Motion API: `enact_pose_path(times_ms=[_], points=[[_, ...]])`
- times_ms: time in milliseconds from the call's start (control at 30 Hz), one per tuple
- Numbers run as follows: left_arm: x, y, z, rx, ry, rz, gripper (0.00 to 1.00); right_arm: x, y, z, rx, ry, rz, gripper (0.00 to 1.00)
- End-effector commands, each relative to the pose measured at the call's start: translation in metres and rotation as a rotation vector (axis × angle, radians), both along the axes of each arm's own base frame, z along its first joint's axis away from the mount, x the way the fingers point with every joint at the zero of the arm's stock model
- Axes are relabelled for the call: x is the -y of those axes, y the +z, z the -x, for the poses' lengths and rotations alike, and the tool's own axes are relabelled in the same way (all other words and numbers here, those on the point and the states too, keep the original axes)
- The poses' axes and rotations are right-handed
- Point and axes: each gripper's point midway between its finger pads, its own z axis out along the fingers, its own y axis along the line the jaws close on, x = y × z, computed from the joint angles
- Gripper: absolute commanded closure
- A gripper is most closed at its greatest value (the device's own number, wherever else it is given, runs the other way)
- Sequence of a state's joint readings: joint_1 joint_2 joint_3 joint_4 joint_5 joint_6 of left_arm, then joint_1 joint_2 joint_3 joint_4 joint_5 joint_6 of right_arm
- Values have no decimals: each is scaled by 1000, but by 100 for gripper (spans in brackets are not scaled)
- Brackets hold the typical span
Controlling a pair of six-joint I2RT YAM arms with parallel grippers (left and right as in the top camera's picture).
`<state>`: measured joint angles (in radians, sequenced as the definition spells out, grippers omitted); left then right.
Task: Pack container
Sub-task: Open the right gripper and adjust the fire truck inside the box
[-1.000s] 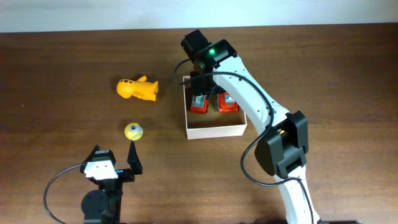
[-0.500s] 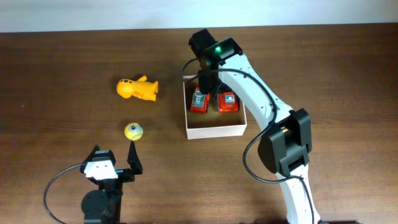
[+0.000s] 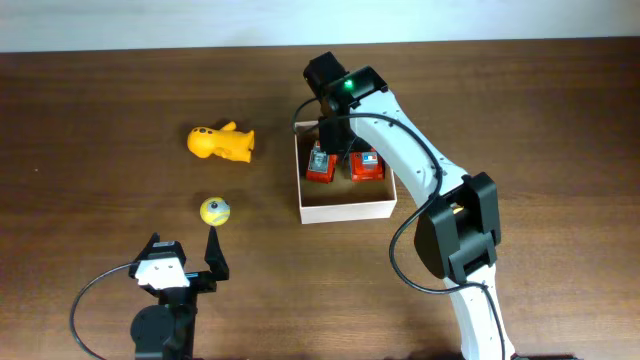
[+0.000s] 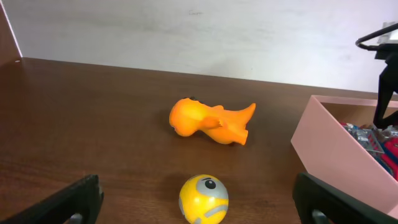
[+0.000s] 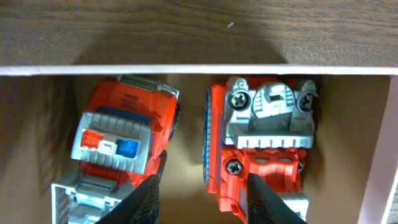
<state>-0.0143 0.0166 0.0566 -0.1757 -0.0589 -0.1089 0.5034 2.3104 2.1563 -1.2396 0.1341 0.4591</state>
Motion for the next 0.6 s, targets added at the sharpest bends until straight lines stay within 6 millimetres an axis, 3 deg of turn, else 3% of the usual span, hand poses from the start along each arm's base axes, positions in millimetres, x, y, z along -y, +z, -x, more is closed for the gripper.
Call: enact_pose_path(times_ms=[0, 567], points=[[1, -2, 0, -1, -6, 3, 1, 1, -9, -1, -7, -15, 11, 60], [1, -2, 0, -1, -6, 4, 1, -2, -33, -7, -20, -15, 19, 60]])
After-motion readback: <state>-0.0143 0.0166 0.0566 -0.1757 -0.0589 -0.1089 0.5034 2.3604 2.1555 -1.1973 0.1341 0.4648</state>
